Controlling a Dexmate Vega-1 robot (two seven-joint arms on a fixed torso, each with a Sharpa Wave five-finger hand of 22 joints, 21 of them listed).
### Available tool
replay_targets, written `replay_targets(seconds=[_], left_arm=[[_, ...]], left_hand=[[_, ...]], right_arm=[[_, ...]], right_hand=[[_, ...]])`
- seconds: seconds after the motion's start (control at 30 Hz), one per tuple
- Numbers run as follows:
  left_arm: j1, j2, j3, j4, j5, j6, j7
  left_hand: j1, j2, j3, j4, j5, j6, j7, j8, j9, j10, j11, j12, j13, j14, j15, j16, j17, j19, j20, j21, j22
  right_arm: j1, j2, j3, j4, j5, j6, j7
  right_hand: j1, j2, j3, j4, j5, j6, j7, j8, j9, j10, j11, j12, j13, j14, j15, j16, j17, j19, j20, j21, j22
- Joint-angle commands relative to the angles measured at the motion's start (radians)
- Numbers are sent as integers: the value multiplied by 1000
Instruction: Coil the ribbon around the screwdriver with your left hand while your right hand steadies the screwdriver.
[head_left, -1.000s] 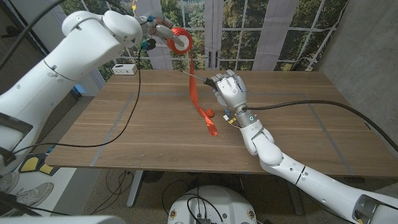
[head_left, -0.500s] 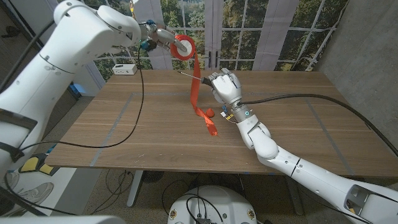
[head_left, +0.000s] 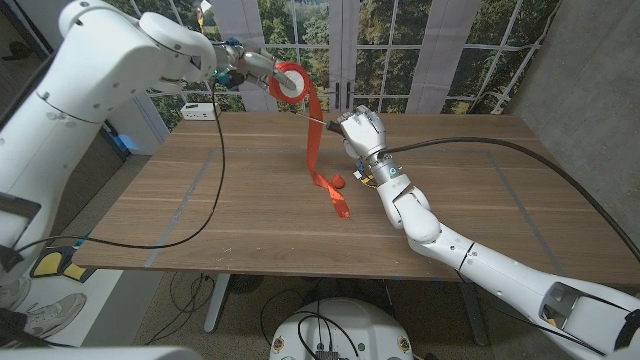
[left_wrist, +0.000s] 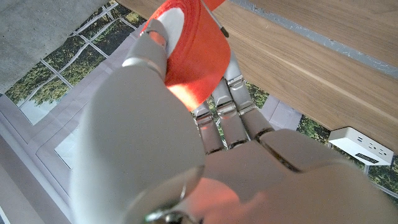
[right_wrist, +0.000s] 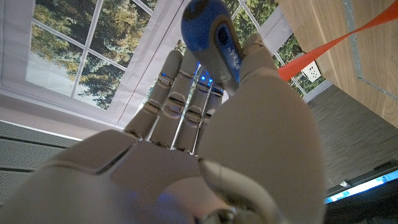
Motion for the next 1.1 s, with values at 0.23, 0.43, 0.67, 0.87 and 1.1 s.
replay_targets(seconds=[0.23, 0.43, 0.67, 0.87, 1.1], left_arm=[[232, 147, -190, -69, -177, -173, -3], [287, 191, -192, -62, -191, -256, -20], [271, 212, -99, -10, -179, -324, -85], [265, 226, -59, 11, -175, -346, -111], [261, 242, -25, 31, -182, -344, -140]], left_hand=[[141, 143, 15, 7, 4, 101, 97, -6, 37, 24, -16, 0, 257, 289, -276, -7, 317, -8, -3, 19, -12], [141, 144, 16, 7, 4, 103, 97, -9, 40, 24, -15, -3, 260, 290, -277, -13, 322, -12, -2, 25, -21], [141, 144, 17, 7, 4, 103, 99, -12, 41, 22, -13, -6, 263, 292, -277, -17, 326, -15, -3, 32, -29], [142, 144, 18, 7, 4, 105, 99, -14, 44, 24, -11, -8, 264, 293, -277, -24, 328, -18, -3, 38, -38], [142, 143, 19, 7, 5, 106, 100, -17, 46, 27, -10, -10, 266, 297, -277, -28, 333, -22, -4, 45, -47]], right_arm=[[72, 94, -12, 108, 52, -142, 31], [73, 121, -9, 119, 74, -229, 10], [67, 114, 3, 89, 135, -240, -73], [78, 106, 2, 82, 157, -249, -100], [74, 103, 21, 62, 191, -250, -176]], right_hand=[[162, 157, -4, 3, 4, 104, -94, 0, 4, 36, -15, 1, 86, 82, -121, -3, 8, -3, -148, 17, -4], [164, 158, -5, 3, 5, 108, -93, -1, 2, 41, -14, -1, 85, 87, -121, -3, 11, 1, -145, 26, -7], [165, 158, -6, 3, 5, 111, -87, -2, 2, 51, -11, -4, 79, 94, -120, -3, 14, 7, -142, 35, -11], [166, 155, -9, 2, 6, 113, -85, -4, 1, 52, -7, -6, 82, 98, -120, -4, 17, 6, -143, 43, -15], [167, 155, -12, 2, 6, 117, -86, -6, 0, 51, -9, -8, 86, 98, -120, -7, 20, 1, -144, 50, -20]])
